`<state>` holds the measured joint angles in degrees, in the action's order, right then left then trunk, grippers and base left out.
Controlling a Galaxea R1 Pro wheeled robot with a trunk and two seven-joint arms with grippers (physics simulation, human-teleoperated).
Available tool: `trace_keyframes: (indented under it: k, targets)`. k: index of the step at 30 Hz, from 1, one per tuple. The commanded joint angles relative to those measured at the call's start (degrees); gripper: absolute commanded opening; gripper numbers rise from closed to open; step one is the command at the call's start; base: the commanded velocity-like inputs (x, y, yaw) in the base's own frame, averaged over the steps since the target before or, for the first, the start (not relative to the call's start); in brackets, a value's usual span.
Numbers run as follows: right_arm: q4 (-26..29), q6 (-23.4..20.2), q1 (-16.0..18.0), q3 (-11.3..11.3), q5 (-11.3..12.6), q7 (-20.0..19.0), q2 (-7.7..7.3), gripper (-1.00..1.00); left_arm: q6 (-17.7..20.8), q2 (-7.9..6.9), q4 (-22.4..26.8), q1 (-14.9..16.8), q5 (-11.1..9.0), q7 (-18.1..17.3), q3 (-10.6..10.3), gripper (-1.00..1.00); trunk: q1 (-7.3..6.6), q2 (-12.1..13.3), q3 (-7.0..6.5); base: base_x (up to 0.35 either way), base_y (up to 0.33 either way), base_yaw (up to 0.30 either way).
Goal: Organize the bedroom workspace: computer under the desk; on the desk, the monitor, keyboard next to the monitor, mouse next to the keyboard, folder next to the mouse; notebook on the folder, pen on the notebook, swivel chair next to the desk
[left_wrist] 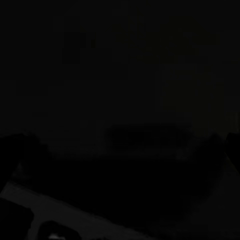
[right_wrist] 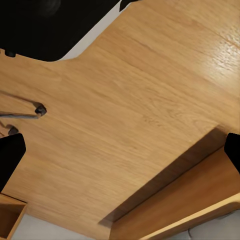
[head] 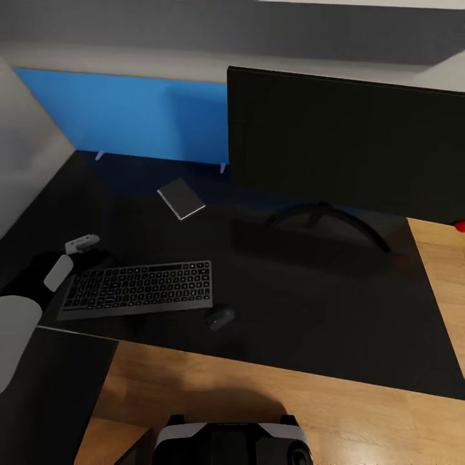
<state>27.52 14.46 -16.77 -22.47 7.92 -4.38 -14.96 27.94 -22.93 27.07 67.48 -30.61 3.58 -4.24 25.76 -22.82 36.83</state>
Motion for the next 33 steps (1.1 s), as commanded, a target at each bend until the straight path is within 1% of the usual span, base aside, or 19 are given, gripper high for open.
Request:
trace_keyframes:
  k: [1,11,33]
  targets:
    - [0.08,0.12,-0.01,-0.29,0.61,-0.10,-0.09,1.00,0.14,-0.09,0.08,0.02,-0.59,0.38,-0.43,1.00,0.03,-0.09,0.07,-0.044,-0.006,0.000]
    - [0.08,0.10,-0.01,-0.29,0.61,-0.02,-0.16,1.00,0.10,-0.36,0.17,0.02,-0.59,0.54,0.09,1.00,0.03,-0.09,0.07,-0.162,-0.053,0.000]
    - [0.08,0.05,-0.01,-0.29,0.61,-0.01,-0.16,1.00,0.12,-0.71,0.19,0.06,-0.59,0.29,0.26,1.00,0.03,-0.09,0.07,-0.005,-0.001,0.000]
